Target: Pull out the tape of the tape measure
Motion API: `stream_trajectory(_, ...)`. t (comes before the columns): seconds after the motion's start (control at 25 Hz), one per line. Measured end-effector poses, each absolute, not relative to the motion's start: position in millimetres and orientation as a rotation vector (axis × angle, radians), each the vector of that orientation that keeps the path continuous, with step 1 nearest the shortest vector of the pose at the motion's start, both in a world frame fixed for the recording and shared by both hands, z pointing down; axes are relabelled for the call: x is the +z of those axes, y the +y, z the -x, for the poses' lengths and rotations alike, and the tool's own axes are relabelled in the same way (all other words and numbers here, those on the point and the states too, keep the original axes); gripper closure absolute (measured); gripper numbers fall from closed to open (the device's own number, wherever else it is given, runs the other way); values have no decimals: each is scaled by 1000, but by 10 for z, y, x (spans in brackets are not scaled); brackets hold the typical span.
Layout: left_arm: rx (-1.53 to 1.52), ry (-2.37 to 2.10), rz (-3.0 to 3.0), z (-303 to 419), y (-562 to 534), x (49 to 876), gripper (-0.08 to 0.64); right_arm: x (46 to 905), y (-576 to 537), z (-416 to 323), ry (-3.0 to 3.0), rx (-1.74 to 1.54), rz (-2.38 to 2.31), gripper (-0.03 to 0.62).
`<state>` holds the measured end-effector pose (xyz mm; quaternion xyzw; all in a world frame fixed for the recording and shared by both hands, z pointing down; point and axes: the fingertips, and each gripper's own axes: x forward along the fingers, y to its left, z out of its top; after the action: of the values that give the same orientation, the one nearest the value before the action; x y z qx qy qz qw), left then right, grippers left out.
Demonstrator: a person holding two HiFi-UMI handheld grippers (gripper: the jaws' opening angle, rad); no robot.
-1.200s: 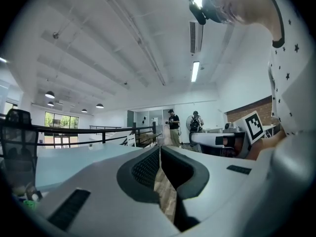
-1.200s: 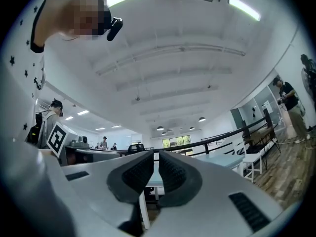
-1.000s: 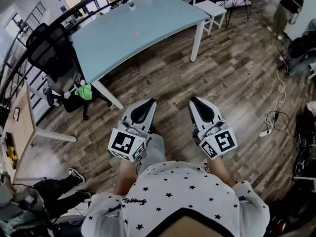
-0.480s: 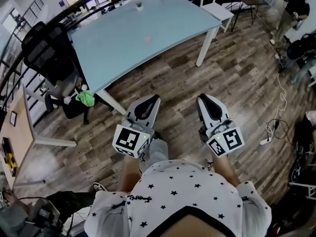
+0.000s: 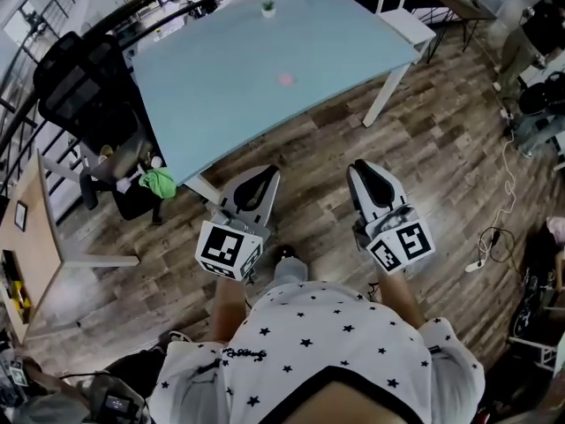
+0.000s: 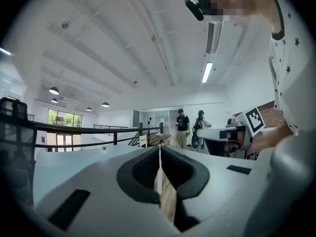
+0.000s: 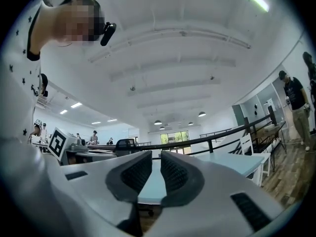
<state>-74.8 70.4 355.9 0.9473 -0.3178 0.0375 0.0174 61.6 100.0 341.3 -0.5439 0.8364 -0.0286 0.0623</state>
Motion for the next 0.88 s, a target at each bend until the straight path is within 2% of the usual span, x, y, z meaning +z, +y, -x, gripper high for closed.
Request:
stream_trajectory(0.32,117,-1013,-2911,1104,174,3677,526,3502,422,-376,2544,-94,1657,532)
stream_trajectory(0.88,159,-1204,-2811,1149,-441,3796,526,3672,-479,-428,2650,-119,1484,517)
